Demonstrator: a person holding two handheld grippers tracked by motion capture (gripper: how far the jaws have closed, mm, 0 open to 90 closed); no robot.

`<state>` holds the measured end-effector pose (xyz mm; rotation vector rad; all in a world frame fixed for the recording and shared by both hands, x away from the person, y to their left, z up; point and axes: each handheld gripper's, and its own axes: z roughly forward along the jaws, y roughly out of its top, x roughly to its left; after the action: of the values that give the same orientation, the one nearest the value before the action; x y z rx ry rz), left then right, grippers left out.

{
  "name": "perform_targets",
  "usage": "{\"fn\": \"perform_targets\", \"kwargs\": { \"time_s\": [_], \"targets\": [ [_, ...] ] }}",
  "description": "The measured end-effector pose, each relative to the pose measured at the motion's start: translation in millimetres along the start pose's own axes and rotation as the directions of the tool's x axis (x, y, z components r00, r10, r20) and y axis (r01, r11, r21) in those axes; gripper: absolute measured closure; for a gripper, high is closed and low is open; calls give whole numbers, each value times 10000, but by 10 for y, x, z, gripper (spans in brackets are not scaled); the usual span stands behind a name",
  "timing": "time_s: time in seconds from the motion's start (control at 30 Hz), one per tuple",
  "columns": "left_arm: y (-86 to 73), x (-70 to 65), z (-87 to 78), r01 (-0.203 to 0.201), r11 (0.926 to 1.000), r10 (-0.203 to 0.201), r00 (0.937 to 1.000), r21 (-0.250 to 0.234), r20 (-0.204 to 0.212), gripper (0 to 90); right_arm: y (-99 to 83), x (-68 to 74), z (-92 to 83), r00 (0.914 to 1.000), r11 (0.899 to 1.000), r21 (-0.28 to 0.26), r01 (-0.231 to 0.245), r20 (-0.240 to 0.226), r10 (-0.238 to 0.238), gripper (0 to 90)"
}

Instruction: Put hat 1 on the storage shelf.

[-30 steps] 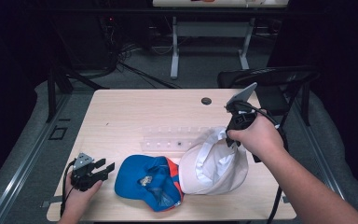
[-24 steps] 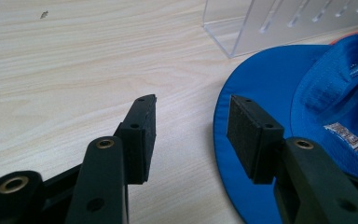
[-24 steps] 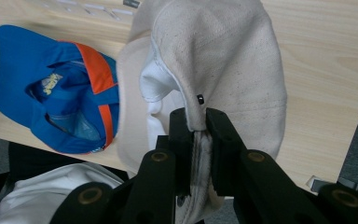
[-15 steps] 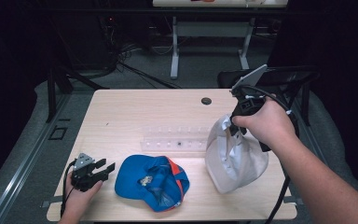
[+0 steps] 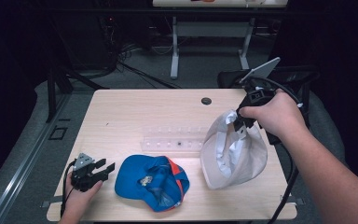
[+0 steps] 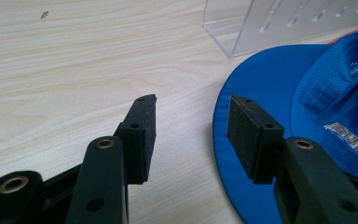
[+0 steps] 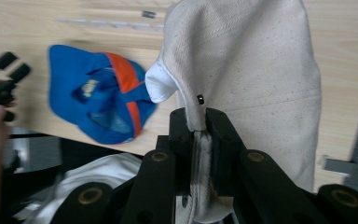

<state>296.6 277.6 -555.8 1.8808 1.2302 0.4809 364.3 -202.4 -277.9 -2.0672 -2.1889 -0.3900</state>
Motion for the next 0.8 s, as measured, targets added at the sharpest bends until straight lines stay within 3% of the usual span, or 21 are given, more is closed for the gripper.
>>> {"fn": "perform_targets", "kwargs": {
  "time_s": [0.03,0.07,0.1,0.13,0.17,0.2,0.27,0.33,0.37,0.4,0.43,0.53,0.57,0.6,0.63,0.67,0.7,0.8],
  "targets": [
    [0,0,0,0,10000,0,10000,-2,2,528,4,-15,-4,9993,10000,-5,-44,-372,43,814],
    [0,0,-1,1,10000,-1,10000,-4,1,528,8,-41,-19,9943,9997,55,-224,-1041,228,814],
    [0,0,-1,1,10000,-1,10000,-4,1,529,8,-52,-27,9896,9994,90,-325,-1402,335,815],
    [0,0,-1,3,10000,-3,10000,-11,1,529,9,-66,-39,9851,9992,228,-335,-1682,369,815],
    [0,0,-1,-20,10000,20,10000,-7,6,529,9,-66,-39,9851,9992,228,-335,-1682,369,815],
    [0,-5,0,-40,10000,40,10000,1,3,529,4,-112,-41,9698,9982,312,-509,-2370,568,815],
    [0,-9,1,-78,10000,78,10000,-23,23,529,-2,-147,-32,9538,9978,341,-572,-2934,647,815],
    [0,-10,1,-84,10000,85,10000,-21,21,529,-7,-184,-16,9297,9971,415,-639,-3608,746,815],
    [0,-11,1,-85,10000,85,10000,-22,13,529,-7,-184,-16,9297,9971,415,-639,-3608,746,815],
    [3,-9,-3,-94,9999,94,10000,55,32,529,-11,-198,-3,9167,9968,390,-698,-3916,795,816],
    [3,-7,-2,-80,10000,80,10000,51,25,529,-12,-224,19,8850,9963,377,-769,-4577,856,816],
    [0,-8,3,-50,10000,50,10000,17,-14,529,-12,-239,50,8486,9956,420,-839,-5207,935,816],
    [4,-6,-1,-72,9999,72,10000,109,2,528,-15,-241,68,8316,9957,358,-850,-5480,907,816],
    [4,-6,-1,-72,9999,72,10000,109,2,528,-15,-241,68,8316,9957,358,-850,-5480,907,816],
    [4,-6,-1,-79,9999,79,10000,113,2,528,-17,-238,81,8156,9955,340,-886,-5713,921,816],
    [3,-9,4,-75,10000,75,10000,66,13,529,-14,-225,101,7852,9962,378,-780,-6134,848,816],
    [3,-9,4,-75,10000,75,10000,66,13,529,-14,-225,101,7852,9962,378,-780,-6134,848,816],
    [5,-10,0,-79,10000,79,10000,27,20,528,-7,-180,127,7519,9958,286,-864,-6538,840,816]
  ]
}}
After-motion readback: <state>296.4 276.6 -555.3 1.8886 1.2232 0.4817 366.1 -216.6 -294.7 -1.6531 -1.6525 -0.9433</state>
